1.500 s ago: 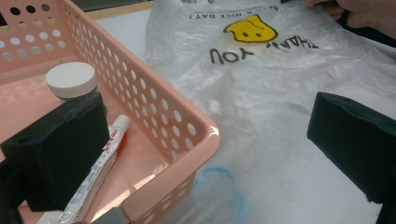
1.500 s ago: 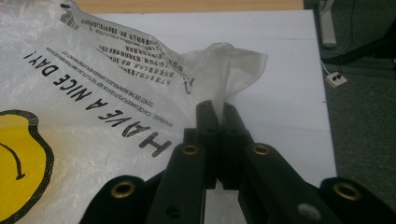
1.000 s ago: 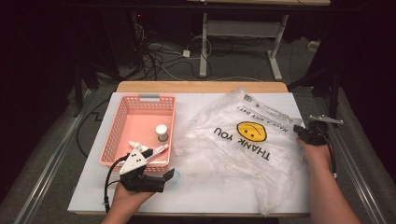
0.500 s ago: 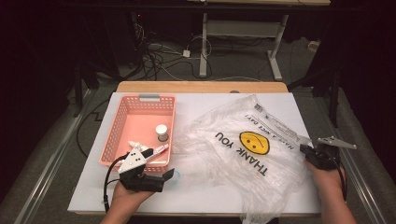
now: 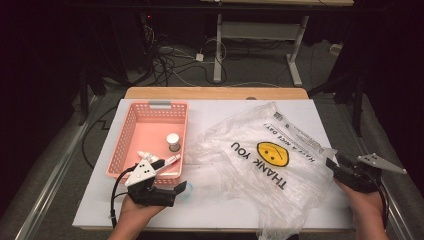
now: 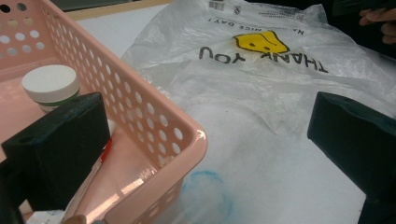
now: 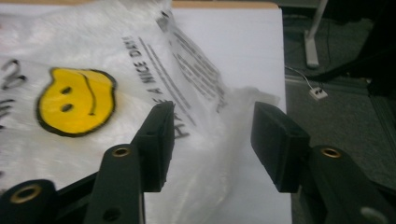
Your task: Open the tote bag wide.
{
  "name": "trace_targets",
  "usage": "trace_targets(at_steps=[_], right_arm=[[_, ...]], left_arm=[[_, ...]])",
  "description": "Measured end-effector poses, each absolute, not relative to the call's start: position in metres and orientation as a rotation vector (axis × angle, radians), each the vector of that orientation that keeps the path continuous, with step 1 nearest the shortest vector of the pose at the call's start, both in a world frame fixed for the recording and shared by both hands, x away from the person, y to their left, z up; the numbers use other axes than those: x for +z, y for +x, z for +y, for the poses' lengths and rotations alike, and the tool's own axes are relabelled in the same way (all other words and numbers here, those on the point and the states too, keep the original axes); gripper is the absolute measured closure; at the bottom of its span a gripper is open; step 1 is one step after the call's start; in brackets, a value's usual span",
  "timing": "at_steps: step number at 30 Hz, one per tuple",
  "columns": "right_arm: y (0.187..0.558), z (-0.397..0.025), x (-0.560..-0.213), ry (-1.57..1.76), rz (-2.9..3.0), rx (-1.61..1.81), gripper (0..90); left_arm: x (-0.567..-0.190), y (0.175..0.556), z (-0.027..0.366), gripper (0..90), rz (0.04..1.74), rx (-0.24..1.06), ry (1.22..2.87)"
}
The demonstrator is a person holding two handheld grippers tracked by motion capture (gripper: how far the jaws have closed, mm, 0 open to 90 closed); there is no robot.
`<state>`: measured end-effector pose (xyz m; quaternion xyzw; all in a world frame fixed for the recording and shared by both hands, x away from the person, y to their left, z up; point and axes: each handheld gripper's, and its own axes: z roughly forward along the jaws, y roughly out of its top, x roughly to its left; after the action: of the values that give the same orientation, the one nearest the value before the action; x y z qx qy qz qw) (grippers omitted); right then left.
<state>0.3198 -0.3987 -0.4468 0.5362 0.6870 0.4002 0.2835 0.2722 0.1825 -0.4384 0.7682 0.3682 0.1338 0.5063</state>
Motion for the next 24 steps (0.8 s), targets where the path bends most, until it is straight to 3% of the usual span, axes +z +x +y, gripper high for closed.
trace_targets(at_steps=[5,15,24], right_arm=[[0.314,-0.382,-0.436,1.355,1.858,1.171,39.9],[0.320,-0.347,-0.444,1.241,2.015,1.240,20.9],[0.321,-0.323,-0.443,1.165,2.057,1.268,7.6]], left_arm=[[-0.438,0.275,0.183,0.0,0.913,0.240,1.867],[-0.440,0.273,0.182,0.0,0.914,0.327,1.885],[-0.442,0.274,0.179,0.0,0.910,0.328,1.898]])
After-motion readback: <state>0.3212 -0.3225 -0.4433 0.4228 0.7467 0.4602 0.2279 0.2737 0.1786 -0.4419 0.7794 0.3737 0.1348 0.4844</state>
